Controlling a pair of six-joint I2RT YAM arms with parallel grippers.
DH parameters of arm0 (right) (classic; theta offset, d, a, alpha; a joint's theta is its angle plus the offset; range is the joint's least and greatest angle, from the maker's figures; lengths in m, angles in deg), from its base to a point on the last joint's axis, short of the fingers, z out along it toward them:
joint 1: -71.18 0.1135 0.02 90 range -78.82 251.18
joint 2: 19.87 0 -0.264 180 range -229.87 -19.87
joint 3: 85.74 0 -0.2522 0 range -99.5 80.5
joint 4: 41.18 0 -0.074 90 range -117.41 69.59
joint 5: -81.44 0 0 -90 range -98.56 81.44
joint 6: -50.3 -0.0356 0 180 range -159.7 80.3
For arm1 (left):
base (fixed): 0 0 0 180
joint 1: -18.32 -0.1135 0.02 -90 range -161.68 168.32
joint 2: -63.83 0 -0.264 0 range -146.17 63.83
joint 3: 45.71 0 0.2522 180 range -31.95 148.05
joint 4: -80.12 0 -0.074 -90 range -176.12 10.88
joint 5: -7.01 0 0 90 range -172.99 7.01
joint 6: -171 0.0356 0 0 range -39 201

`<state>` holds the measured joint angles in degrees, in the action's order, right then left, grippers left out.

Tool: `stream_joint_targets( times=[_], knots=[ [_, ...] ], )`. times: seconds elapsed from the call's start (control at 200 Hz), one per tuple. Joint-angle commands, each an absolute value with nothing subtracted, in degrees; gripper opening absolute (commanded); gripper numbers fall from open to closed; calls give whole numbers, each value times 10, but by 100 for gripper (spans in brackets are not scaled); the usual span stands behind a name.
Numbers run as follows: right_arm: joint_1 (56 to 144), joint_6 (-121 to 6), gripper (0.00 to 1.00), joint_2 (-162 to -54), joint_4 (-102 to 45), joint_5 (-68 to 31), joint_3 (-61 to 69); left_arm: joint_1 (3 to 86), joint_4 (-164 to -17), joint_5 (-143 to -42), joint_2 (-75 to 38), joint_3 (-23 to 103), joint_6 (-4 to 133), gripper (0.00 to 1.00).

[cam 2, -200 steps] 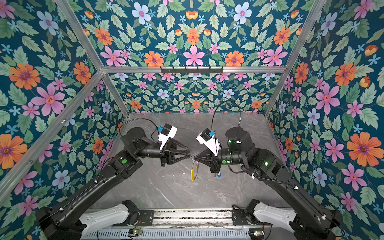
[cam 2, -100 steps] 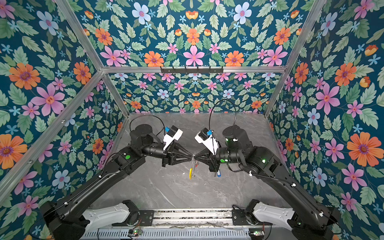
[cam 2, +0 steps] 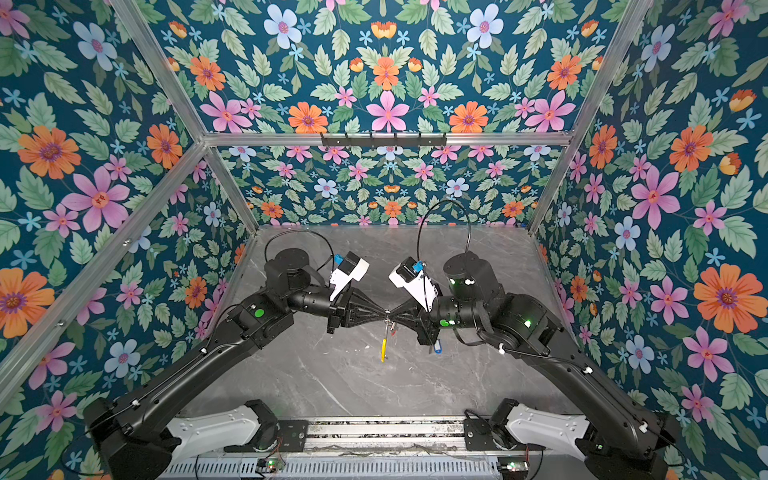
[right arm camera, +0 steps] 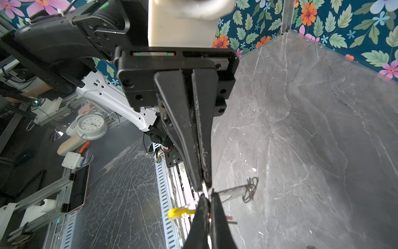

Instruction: Remove the keys from the keyring

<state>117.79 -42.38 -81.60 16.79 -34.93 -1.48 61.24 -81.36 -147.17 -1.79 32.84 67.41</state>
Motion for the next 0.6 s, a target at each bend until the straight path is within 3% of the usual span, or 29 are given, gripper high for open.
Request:
stream_joint_targets(
  times=[0.0, 0.105, 0.215, 0.29, 0.51, 0.595],
  knots=[
    [1180, -434, 0, -816, 126, -326, -10, 616, -836, -1484, -12, 326, 678, 0],
    [1179, -436, 0, -809, 115, -326, -3, 617, -842, -1470, -3, 319, 684, 0],
    [1179, -436, 27, -780, 83, -321, 20, 617, -845, -1451, 9, 312, 693, 0],
    [1179, -439, 38, -753, 48, -321, 44, 617, -862, -1439, 21, 301, 694, 0],
    [1179, -474, 54, -646, -140, -251, 187, 617, -998, -1400, 79, 231, 657, 0],
    [1178, -477, 58, -637, -171, -285, 212, 617, -1052, -1389, 93, 206, 638, 0]
  ],
)
